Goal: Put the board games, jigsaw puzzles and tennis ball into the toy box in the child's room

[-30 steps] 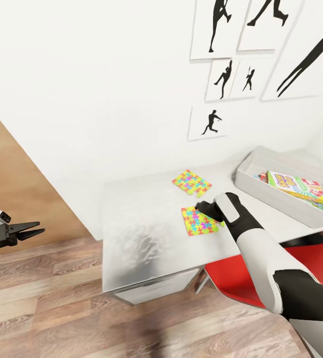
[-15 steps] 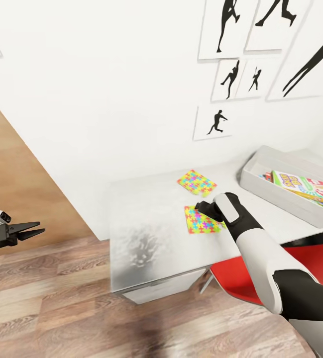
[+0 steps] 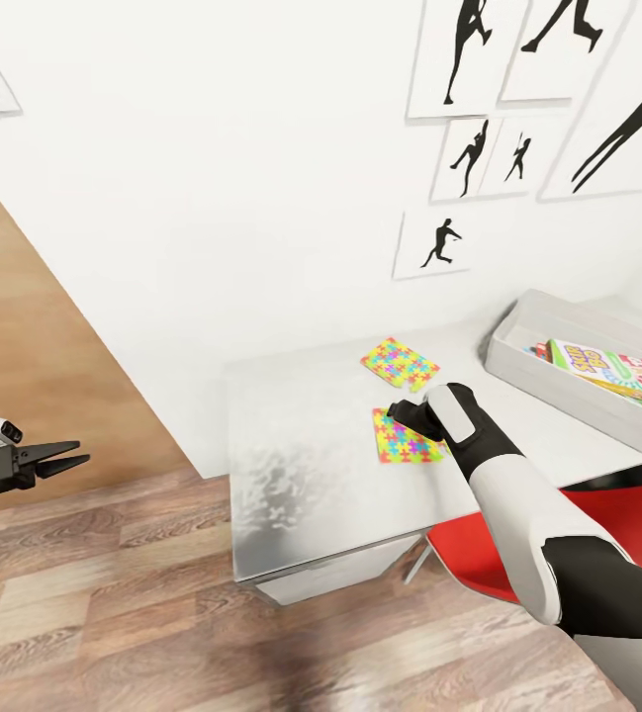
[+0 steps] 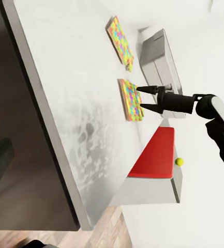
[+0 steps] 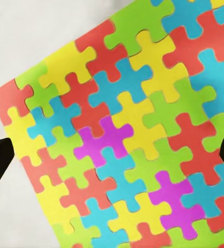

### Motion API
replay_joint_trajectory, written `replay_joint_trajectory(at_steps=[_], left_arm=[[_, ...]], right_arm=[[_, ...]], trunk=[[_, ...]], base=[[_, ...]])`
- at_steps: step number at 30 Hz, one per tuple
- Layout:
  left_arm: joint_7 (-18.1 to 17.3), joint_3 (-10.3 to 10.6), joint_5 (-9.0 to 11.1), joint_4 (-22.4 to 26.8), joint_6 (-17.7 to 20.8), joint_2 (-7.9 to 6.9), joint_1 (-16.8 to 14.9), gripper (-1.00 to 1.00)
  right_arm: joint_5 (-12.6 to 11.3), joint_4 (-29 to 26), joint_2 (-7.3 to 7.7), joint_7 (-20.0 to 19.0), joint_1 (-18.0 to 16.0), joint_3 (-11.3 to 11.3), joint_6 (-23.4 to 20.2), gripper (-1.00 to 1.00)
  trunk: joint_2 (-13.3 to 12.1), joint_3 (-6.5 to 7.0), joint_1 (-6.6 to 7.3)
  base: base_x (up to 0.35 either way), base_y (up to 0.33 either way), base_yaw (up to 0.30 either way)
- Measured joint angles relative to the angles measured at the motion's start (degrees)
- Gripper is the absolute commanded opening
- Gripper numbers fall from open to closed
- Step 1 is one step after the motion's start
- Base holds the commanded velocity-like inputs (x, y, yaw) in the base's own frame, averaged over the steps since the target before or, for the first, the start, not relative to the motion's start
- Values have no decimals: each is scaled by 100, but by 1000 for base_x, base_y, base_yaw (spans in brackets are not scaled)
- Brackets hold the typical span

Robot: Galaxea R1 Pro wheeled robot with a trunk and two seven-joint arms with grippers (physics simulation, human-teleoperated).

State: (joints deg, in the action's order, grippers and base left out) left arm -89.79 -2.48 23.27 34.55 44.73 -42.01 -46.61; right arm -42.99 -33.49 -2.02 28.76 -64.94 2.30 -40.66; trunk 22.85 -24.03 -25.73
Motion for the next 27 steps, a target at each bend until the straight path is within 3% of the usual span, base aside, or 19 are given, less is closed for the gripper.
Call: replay_joint_trajectory(at_steps=[10, 19, 20, 27], left_arm=[[0, -4, -3, 0, -3, 1, 0, 100], [0, -3, -3, -3, -8, 3, -3, 100], [0, -3, -2, -2, -7, 2, -2, 100], [0, -3, -2, -1, -7, 2, -2, 100]], right_arm=[[-13, -3, 0, -7, 0, -2, 3, 100], [-322, -7, 35, 11, -5, -28, 75, 100], [-179, -59, 53, 39, -3, -23, 17, 100], [-167, -542, 97, 90, -8, -12, -7, 100]], trunk=[[0, 0, 0], [0, 0, 0], [-4, -1, -2], [-3, -1, -2]], base=[[0, 102, 0], [0, -41, 0], [0, -3, 0], [0, -1, 0]])
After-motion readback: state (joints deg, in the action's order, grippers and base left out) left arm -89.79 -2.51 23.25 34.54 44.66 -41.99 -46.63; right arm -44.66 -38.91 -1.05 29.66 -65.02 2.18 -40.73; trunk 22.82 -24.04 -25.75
